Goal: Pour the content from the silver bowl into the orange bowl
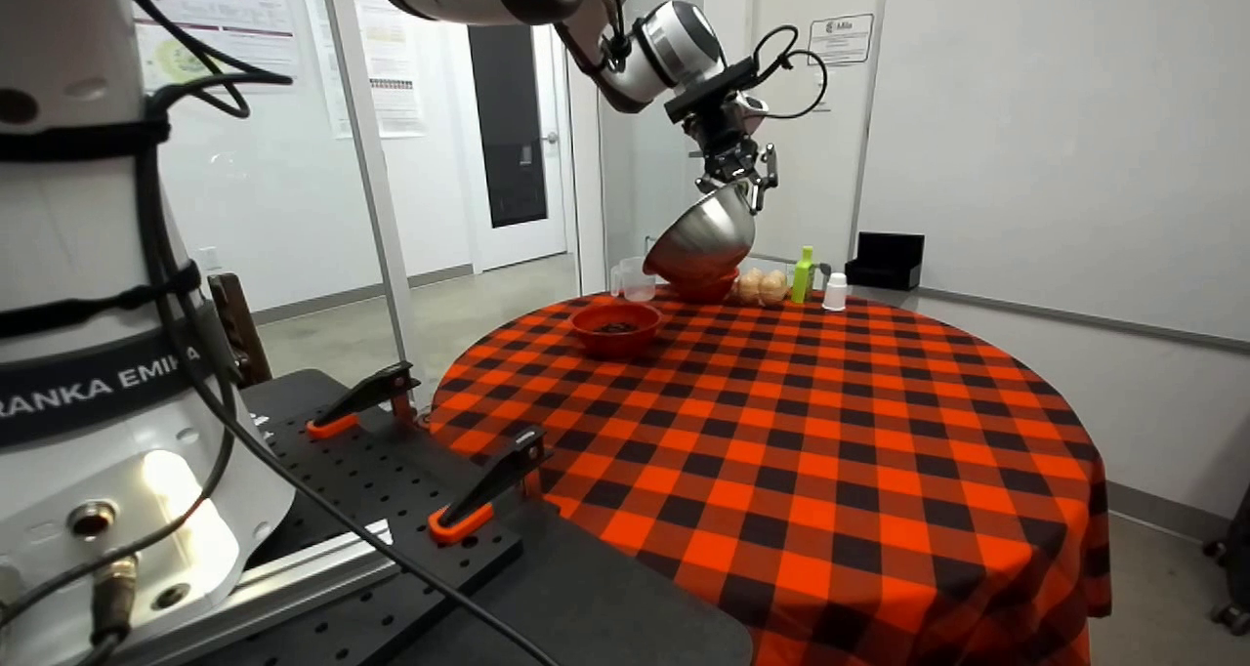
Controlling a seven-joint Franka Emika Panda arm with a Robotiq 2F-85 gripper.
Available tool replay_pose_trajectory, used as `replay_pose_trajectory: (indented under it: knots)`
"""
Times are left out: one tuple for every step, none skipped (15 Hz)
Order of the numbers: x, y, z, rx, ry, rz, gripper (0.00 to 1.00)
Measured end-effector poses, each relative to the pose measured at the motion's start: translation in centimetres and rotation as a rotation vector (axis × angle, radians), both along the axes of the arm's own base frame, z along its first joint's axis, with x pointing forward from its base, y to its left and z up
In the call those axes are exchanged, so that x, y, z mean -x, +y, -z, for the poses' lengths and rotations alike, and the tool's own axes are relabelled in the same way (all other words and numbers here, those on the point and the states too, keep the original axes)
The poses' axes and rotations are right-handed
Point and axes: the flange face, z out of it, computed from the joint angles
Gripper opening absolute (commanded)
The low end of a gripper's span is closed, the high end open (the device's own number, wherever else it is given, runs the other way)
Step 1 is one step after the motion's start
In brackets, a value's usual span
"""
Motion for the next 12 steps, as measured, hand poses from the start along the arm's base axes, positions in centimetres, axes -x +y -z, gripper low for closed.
replay_pose_trajectory:
  knots:
    - [0.0, -0.4, 0.6, -0.048, 0.002, 0.016, 0.02]
    - [0.0, -0.9, 1.2, -0.093, 0.004, 0.034, 0.02]
    - [0.1, -1.6, 1.8, -0.138, 0.006, 0.054, 0.02]
    - [0.1, -2.5, 2.6, -0.182, 0.008, 0.077, 0.02]
    - [0.1, -3.4, 3.2, -0.224, 0.01, 0.101, 0.02]
    - [0.2, -4.5, 3.9, -0.267, 0.011, 0.127, 0.02]
    - [0.3, -5.7, 4.5, -0.309, 0.013, 0.152, 0.02]
    - [0.4, -6.8, 5.0, -0.353, 0.015, 0.175, 0.02]
    - [0.6, -8.0, 5.5, -0.397, 0.015, 0.201, 0.02]
    - [0.7, -9.2, 5.9, -0.44, 0.014, 0.227, 0.02]
    - [0.9, -10.3, 6.3, -0.483, 0.013, 0.252, 0.02]
    - [1.1, -11.3, 6.6, -0.527, 0.009, 0.279, 0.02]
